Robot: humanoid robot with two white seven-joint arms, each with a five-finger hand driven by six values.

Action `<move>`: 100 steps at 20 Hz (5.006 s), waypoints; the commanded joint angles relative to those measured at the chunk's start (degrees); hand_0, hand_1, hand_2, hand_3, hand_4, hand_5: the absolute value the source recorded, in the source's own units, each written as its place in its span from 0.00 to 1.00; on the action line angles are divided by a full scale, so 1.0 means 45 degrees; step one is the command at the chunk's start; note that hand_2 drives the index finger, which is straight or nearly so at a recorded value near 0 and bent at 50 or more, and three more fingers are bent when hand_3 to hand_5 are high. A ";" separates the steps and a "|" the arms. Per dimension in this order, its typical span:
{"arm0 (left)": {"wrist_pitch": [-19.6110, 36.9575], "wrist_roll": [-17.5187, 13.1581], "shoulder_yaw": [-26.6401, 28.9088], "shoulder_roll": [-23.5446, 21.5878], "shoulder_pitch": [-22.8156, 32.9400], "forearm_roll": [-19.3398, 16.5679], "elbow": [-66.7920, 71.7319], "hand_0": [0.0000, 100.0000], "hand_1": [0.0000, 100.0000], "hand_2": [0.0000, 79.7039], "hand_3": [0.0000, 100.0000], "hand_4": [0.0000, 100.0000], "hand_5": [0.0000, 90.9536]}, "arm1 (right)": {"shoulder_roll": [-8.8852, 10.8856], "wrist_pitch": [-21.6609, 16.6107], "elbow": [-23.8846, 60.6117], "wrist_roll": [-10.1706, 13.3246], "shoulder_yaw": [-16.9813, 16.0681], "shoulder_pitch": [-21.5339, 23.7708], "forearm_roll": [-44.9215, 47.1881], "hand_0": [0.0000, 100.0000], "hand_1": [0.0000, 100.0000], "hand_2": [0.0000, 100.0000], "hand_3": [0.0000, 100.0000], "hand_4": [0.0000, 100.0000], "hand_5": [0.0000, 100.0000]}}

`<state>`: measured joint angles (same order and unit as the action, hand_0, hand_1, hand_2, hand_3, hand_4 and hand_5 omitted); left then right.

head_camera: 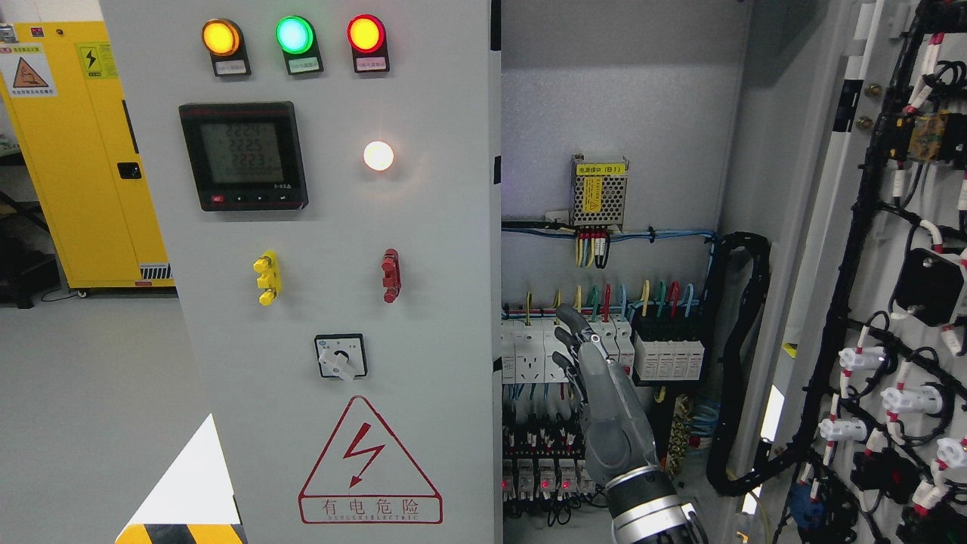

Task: Open door with both hands
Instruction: 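Raise the right hand into the gap behind the indicator-light door, then hook right hand fingers behind the inner edge of the indicator-light door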

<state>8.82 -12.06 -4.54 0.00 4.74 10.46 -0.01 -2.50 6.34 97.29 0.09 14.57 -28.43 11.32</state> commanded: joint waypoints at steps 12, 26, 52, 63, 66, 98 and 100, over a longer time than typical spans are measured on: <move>-0.0007 0.0004 -0.0008 -0.0097 -0.0039 -0.0020 -0.0253 0.31 0.13 0.00 0.00 0.00 0.00 | -0.0050 0.0818 -0.3047 -0.1112 -0.0485 -0.1983 0.1135 0.21 0.07 0.00 0.00 0.00 0.00; -0.0007 -0.0016 -0.0047 -0.0097 -0.0078 -0.0039 -0.0272 0.31 0.13 0.00 0.00 0.00 0.00 | -0.0070 0.0780 -0.2715 -0.2108 -0.0524 -0.2296 0.1332 0.21 0.07 0.00 0.00 0.00 0.00; -0.0007 -0.0055 -0.0066 -0.0097 -0.0097 -0.0059 -0.0252 0.32 0.12 0.00 0.00 0.00 0.00 | 0.0067 0.0818 -0.3827 -0.4491 -0.0602 -0.3038 0.2895 0.21 0.07 0.00 0.00 0.00 0.00; -0.0026 -0.0055 -0.0066 -0.0097 -0.0097 -0.0059 -0.0252 0.32 0.12 0.00 0.00 0.00 0.00 | 0.0536 0.1091 -0.4258 -0.5429 -0.1071 -0.3214 0.3109 0.21 0.06 0.00 0.00 0.00 0.00; -0.0026 -0.0055 -0.0066 -0.0097 -0.0097 -0.0059 -0.0252 0.32 0.12 0.00 0.00 0.00 0.00 | 0.0516 0.1170 -0.4199 -0.5566 -0.1051 -0.3194 0.3187 0.21 0.06 0.00 0.00 0.00 0.00; -0.0026 -0.0074 -0.0066 -0.0097 -0.0097 -0.0059 -0.0252 0.32 0.12 0.00 0.00 0.00 0.00 | 0.0360 0.2165 -0.4082 -0.7285 -0.1071 -0.3780 0.3617 0.21 0.06 0.00 0.00 0.00 0.00; -0.0026 -0.0074 -0.0066 -0.0097 -0.0097 -0.0059 -0.0252 0.32 0.12 0.00 0.00 0.00 0.00 | 0.0360 0.2264 -0.3984 -0.7305 -0.1071 -0.3799 0.3617 0.21 0.06 0.00 0.00 0.00 0.00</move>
<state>8.71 -12.30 -4.83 0.00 4.30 10.18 0.00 -0.02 15.77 78.83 -32.70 9.78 -45.26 26.75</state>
